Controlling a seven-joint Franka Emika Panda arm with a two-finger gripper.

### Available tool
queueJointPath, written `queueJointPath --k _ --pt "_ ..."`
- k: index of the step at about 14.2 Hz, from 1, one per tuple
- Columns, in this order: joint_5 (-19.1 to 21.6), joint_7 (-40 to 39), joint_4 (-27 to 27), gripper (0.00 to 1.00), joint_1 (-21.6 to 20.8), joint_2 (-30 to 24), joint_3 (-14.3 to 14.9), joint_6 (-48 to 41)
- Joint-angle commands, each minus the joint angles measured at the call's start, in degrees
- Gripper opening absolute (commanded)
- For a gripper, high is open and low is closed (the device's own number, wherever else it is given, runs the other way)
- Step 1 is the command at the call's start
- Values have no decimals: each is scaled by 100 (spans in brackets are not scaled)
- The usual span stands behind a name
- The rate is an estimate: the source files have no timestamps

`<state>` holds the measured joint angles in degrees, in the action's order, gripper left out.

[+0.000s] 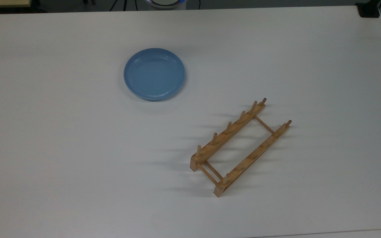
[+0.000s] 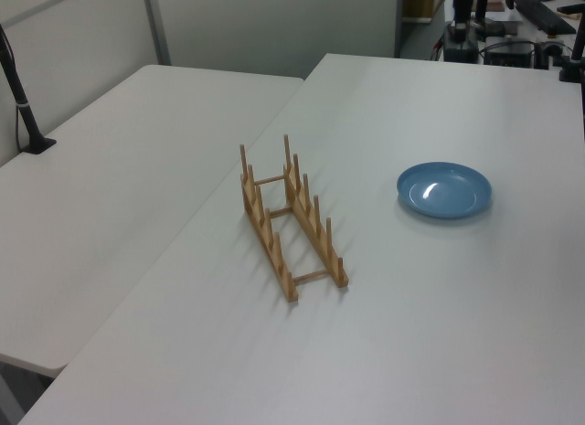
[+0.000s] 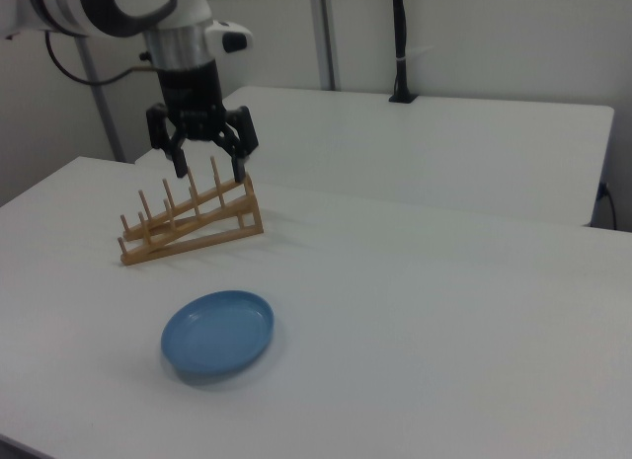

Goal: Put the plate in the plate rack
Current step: 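Lower the gripper onto the plate rim and pinch the rim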

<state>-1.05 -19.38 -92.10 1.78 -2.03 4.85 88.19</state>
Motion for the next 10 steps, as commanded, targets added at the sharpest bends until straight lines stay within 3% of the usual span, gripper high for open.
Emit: queueJointPath --k 1,4,10 --pt "-115 -681 -580 100 269 -52 16 442" --pt "-54 -637 -1273 100 455 -78 25 1329" --pt "-53 206 -3049 96 332 166 -19 4237"
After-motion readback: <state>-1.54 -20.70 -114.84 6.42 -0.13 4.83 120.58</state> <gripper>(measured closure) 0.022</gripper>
